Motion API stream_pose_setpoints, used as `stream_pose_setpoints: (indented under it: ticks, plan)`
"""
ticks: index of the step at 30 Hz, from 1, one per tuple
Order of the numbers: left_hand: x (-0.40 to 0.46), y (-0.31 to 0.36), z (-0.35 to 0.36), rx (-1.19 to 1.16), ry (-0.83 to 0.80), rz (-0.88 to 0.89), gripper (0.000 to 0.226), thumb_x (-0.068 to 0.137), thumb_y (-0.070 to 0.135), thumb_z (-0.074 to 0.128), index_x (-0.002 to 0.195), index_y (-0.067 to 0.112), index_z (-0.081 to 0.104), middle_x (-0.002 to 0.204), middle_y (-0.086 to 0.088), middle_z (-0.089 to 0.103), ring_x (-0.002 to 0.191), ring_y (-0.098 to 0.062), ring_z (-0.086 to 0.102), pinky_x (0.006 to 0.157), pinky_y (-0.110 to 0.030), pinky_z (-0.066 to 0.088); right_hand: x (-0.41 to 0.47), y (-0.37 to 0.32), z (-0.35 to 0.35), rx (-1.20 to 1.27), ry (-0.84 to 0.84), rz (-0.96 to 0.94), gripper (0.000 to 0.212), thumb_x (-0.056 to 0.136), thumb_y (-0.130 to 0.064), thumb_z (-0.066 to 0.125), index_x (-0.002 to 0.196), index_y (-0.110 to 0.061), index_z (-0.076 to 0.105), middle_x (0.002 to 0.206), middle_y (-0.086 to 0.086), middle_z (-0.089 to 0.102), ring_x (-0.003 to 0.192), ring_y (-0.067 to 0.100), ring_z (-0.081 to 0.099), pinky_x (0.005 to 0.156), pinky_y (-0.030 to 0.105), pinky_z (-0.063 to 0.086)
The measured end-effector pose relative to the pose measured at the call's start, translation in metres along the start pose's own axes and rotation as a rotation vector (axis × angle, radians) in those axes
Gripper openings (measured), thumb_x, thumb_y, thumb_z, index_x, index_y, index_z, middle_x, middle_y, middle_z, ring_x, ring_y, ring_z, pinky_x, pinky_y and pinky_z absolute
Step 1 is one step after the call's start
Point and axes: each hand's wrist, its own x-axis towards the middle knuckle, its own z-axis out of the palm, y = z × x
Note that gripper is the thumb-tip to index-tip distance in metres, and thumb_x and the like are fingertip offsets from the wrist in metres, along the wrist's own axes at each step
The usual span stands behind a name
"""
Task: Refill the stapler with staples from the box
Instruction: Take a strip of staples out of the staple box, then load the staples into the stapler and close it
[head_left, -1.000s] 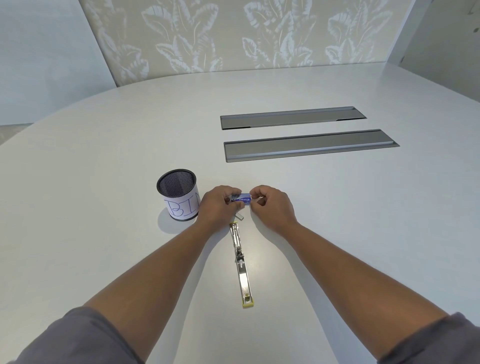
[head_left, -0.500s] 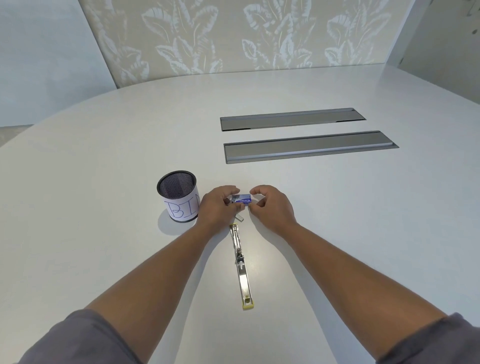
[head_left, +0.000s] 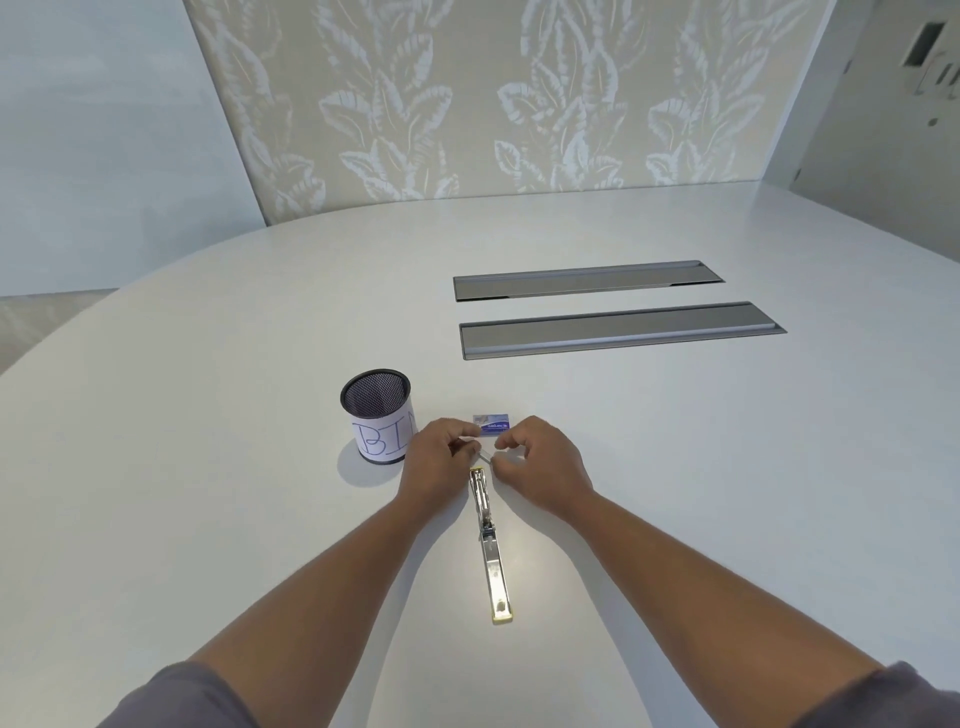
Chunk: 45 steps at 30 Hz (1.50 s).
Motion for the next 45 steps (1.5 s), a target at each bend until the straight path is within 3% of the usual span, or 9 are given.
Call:
stream_pose_setpoints:
  ticks: [3, 9, 17, 25, 30, 34, 38, 42, 45]
  plan:
    - [-0.01, 0.002, -0.003, 0.004, -0.002, -0.027, 0.021, 0.091, 0.004, 0.067, 0.107, 0.014, 0.076, 0.101, 0.001, 0.072, 0.083, -0.011, 0.065, 0.079, -0.018, 0.047, -0.003, -0.005, -0.001, -0.054, -0.003, -0.007, 0.02, 0.074, -0.041, 0.07, 0.091, -0.03, 0.073, 0.099, -0.013, 0.065, 0.095, 0.011, 0.063, 0.081, 0.034, 0.052]
    - [-0.022, 0.002, -0.009, 0.043, -0.053, 0.001, 0.033, 0.095, -0.001, 0.055, 0.118, 0.013, 0.074, 0.117, 0.001, 0.073, 0.112, -0.01, 0.064, 0.097, -0.016, 0.042, -0.007, -0.009, 0.001, -0.072, 0.0, -0.015, 0.025, 0.074, -0.05, 0.07, 0.09, -0.03, 0.076, 0.097, -0.011, 0.065, 0.092, 0.011, 0.061, 0.077, 0.034, 0.051]
    - [-0.02, 0.002, -0.007, 0.033, -0.093, -0.013, 0.038, 0.096, 0.001, 0.052, 0.127, 0.015, 0.07, 0.116, 0.001, 0.074, 0.112, -0.011, 0.063, 0.096, -0.015, 0.039, -0.008, -0.008, 0.005, -0.128, 0.01, -0.018, 0.019, 0.082, -0.044, 0.063, 0.081, -0.03, 0.076, 0.086, -0.01, 0.064, 0.085, 0.012, 0.06, 0.068, 0.031, 0.046]
    - [-0.016, 0.0, -0.008, -0.087, -0.095, -0.091, 0.04, 0.093, -0.001, 0.051, 0.123, 0.017, 0.072, 0.108, 0.003, 0.075, 0.109, -0.01, 0.066, 0.102, -0.022, 0.045, -0.01, -0.008, 0.005, -0.144, 0.035, -0.052, 0.021, 0.08, -0.044, 0.06, 0.081, -0.029, 0.074, 0.084, -0.011, 0.067, 0.078, 0.009, 0.061, 0.071, 0.032, 0.051]
    - [-0.014, 0.0, -0.008, -0.153, -0.085, -0.098, 0.022, 0.096, 0.018, 0.063, 0.114, 0.019, 0.076, 0.108, 0.008, 0.076, 0.103, -0.006, 0.068, 0.093, -0.02, 0.047, -0.012, -0.008, 0.005, -0.09, 0.096, -0.043, 0.011, 0.083, -0.041, 0.065, 0.086, -0.031, 0.07, 0.092, -0.012, 0.065, 0.083, 0.008, 0.059, 0.071, 0.03, 0.047]
    - [-0.015, 0.004, -0.007, -0.257, -0.102, -0.129, 0.011, 0.093, 0.025, 0.07, 0.101, 0.024, 0.078, 0.091, 0.005, 0.079, 0.088, -0.011, 0.073, 0.084, -0.025, 0.054, -0.015, -0.007, 0.005, -0.047, 0.124, -0.056, 0.008, 0.083, -0.037, 0.067, 0.087, -0.031, 0.069, 0.093, -0.015, 0.063, 0.078, 0.001, 0.056, 0.068, 0.025, 0.041]
    - [-0.016, 0.004, -0.006, -0.3, -0.123, -0.152, 0.01, 0.089, 0.02, 0.075, 0.098, 0.022, 0.079, 0.083, 0.002, 0.079, 0.069, -0.006, 0.066, 0.072, -0.024, 0.053, -0.019, -0.008, 0.005, -0.019, 0.123, -0.1, 0.006, 0.083, -0.034, 0.068, 0.085, -0.028, 0.069, 0.09, -0.016, 0.06, 0.079, 0.003, 0.056, 0.069, 0.025, 0.044]
    - [-0.018, 0.008, -0.011, -0.393, -0.162, -0.179, 0.009, 0.089, 0.009, 0.075, 0.097, 0.01, 0.077, 0.084, -0.004, 0.077, 0.073, -0.013, 0.065, 0.079, -0.031, 0.055, -0.026, -0.01, 0.009, -0.008, 0.138, -0.146, 0.008, 0.083, -0.032, 0.068, 0.085, -0.025, 0.07, 0.09, -0.013, 0.062, 0.083, 0.008, 0.058, 0.071, 0.029, 0.05]
    - [-0.02, 0.012, -0.016, -0.465, -0.195, -0.195, 0.009, 0.09, 0.002, 0.071, 0.097, 0.006, 0.074, 0.08, -0.004, 0.075, 0.07, -0.012, 0.066, 0.068, -0.021, 0.056, -0.032, -0.013, 0.012, 0.033, 0.153, -0.136, 0.011, 0.085, -0.034, 0.069, 0.087, -0.024, 0.071, 0.089, -0.012, 0.063, 0.08, 0.003, 0.058, 0.07, 0.023, 0.049]
